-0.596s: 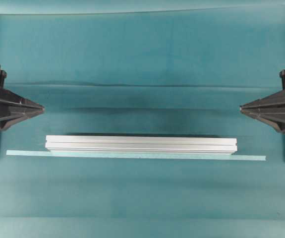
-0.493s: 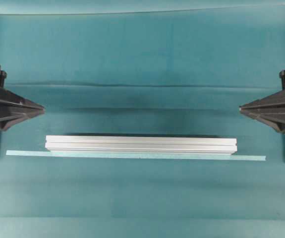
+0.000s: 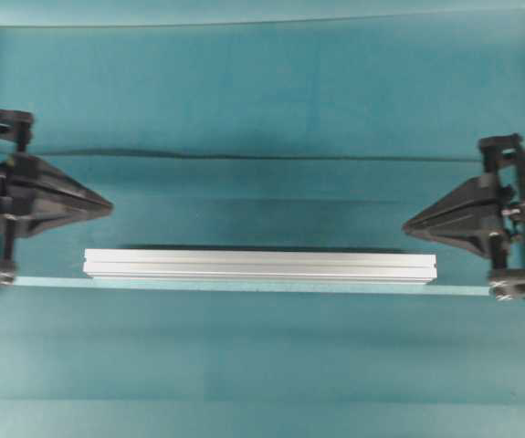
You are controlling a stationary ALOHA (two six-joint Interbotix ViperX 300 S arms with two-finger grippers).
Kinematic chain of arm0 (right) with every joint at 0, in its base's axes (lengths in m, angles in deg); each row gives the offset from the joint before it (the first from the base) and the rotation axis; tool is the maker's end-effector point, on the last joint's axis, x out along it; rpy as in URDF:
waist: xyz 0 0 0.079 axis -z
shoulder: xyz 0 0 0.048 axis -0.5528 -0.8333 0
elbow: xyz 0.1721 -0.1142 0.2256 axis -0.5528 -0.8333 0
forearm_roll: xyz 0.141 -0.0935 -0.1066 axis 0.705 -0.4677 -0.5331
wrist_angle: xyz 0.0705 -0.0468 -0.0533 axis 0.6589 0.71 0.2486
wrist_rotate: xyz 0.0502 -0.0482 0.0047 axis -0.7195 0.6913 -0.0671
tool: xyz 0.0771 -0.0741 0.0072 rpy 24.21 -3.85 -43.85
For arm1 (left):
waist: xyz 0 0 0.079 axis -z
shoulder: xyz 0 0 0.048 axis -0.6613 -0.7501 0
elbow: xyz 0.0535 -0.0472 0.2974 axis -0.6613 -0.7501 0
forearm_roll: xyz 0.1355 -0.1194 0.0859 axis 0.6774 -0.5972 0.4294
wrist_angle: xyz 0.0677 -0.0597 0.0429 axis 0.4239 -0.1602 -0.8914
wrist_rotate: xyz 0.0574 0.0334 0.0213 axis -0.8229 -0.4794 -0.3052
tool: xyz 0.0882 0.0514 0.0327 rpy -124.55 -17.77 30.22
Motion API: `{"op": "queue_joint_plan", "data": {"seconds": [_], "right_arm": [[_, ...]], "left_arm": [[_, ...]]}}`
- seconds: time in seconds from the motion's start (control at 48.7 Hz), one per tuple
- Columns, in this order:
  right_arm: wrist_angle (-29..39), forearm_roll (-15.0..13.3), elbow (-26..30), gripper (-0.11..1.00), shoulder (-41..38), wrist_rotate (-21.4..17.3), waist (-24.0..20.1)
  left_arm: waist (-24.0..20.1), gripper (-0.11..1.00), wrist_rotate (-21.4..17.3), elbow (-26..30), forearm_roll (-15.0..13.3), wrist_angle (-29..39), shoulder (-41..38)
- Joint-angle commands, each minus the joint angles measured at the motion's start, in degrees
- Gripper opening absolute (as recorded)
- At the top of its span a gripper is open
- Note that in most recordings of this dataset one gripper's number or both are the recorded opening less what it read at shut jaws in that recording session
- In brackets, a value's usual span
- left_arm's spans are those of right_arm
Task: Lift the metal rail with both hands.
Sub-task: 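Move both grippers inward over the two ends of the silver rail, then lower both open grippers down around the silver rail near each end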
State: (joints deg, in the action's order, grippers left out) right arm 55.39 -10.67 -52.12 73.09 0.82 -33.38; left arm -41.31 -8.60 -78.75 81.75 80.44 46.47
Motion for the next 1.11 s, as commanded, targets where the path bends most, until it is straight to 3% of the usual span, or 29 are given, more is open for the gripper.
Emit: {"op": "queue_joint_plan", "data": {"seconds": [0.0,0.267,0.616,0.78,1.089], "right_arm": [[3.0,0.1,3.3,0.02,-3.8,-0.5,0.2],[11.9,0.2,11.6,0.02,-14.0,-0.6,-0.3],[30.8,-0.3,23.2,0.02,-27.1,-0.3,0.4],[35.5,-1.2,25.9,0.02,-31.5,0.3,0.4],[38.2,-1.5,30.8,0.03,-36.7,1.1,0.5]], "left_arm": [[0.5,-0.01,0.0,3.5,0.1,2.8,-3.4],[1.9,-0.01,-0.4,10.6,0.2,15.2,-16.3],[1.9,-0.01,-0.7,22.4,0.3,31.0,-27.5],[1.1,-0.01,-1.3,24.6,0.7,34.5,-30.1],[0.9,-0.01,-1.3,24.8,0.7,35.9,-31.4]]}}
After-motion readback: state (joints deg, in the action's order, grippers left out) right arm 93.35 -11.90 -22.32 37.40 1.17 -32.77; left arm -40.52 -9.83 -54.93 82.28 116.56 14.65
